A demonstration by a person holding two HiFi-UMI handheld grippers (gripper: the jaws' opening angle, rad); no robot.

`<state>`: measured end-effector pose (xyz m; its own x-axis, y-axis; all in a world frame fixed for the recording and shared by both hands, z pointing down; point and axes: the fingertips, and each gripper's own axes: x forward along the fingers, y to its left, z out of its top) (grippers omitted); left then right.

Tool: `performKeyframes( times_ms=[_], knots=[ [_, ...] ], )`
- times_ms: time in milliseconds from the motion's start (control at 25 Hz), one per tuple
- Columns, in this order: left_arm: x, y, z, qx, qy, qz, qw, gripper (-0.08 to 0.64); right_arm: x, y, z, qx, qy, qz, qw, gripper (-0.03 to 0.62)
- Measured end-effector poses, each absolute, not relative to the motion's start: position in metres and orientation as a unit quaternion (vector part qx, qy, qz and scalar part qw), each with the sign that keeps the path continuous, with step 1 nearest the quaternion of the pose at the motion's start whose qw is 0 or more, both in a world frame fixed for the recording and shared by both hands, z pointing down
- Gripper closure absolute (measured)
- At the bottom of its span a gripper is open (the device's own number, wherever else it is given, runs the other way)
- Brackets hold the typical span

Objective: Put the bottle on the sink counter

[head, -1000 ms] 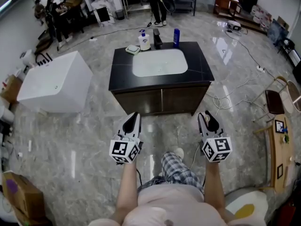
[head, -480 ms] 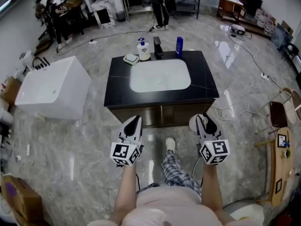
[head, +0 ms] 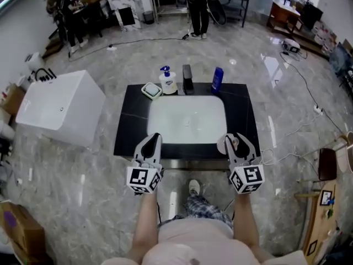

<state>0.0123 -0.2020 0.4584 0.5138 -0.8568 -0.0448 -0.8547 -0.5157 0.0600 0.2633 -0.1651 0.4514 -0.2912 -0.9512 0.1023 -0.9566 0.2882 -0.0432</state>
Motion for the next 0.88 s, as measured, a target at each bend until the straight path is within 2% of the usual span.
performKeyframes(
  times_ms=[360,880],
  knots=[
    [0.028,-0.288,0.461,0.857,-0.514,-0.025,0.028,0.528,0.274,-0.267,0.458,0.566,-0.821,0.061,0.042,0.456],
    [0.03,-0.345,0.463,0.857,-0.514,-0.015,0.028,0.528,0.268,-0.319,0.456,0.562,-0.823,0.067,0.049,0.456]
  ],
)
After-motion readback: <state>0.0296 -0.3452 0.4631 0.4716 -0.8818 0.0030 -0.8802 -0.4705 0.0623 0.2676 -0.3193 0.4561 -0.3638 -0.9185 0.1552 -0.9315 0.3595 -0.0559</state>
